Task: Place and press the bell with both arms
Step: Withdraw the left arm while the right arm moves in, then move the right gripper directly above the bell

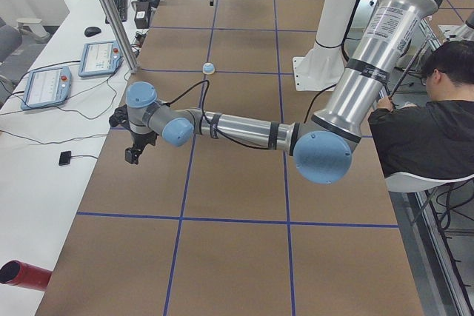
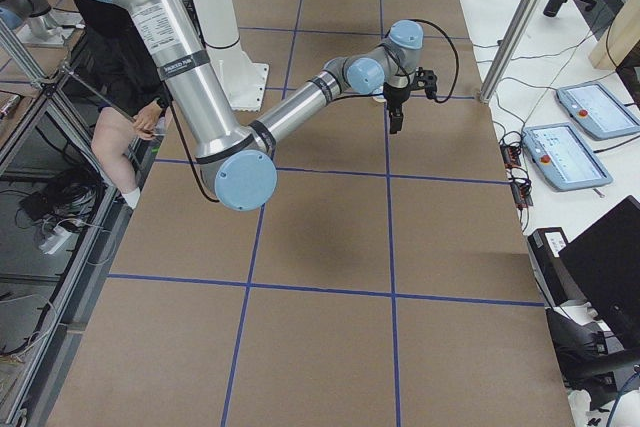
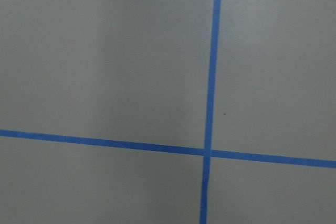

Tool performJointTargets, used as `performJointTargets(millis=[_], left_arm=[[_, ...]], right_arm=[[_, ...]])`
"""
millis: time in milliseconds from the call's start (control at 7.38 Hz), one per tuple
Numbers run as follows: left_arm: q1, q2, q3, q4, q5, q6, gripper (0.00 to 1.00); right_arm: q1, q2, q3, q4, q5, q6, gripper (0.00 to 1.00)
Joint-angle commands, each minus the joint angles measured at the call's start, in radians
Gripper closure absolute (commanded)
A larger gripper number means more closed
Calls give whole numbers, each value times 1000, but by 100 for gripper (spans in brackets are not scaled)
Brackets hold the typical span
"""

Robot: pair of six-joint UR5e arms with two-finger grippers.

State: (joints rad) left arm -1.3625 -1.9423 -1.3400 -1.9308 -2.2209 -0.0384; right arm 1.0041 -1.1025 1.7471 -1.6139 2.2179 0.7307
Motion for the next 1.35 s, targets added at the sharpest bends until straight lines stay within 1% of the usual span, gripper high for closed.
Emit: performJointTargets(millis=[0, 135, 271, 406, 542, 677, 812, 948, 1083, 1219], left_arm=[[-41, 155, -280, 308, 16, 150, 1], [-38, 230, -404, 399, 41, 161, 1], [-35, 302, -472, 407, 53, 161, 1], [-33, 333, -502, 408, 52, 161, 1], [-33, 341, -504, 408, 52, 161, 1], [-33, 345, -502, 406, 53, 167, 1], [-32, 347, -501, 406, 53, 175, 1], [-32, 347, -498, 405, 53, 175, 1], [-32, 347, -496, 406, 52, 175, 1], [-30, 347, -495, 405, 52, 175, 1]], right_arm=[[-67, 59, -17, 2, -38, 73, 1], [-88, 114, -62, 2, -40, 103, 2], [-119, 175, -134, 24, -50, 174, 2], [-149, 217, -221, 134, -76, 244, 2], [-175, 266, -297, 213, -84, 325, 16], [-208, 342, -363, 215, -101, 385, 36], [-228, 401, -411, 209, -118, 394, 63], [-243, 421, -431, 207, -118, 394, 100], [-258, 429, -448, 207, -119, 394, 100], [-271, 479, -510, 203, -119, 394, 100]])
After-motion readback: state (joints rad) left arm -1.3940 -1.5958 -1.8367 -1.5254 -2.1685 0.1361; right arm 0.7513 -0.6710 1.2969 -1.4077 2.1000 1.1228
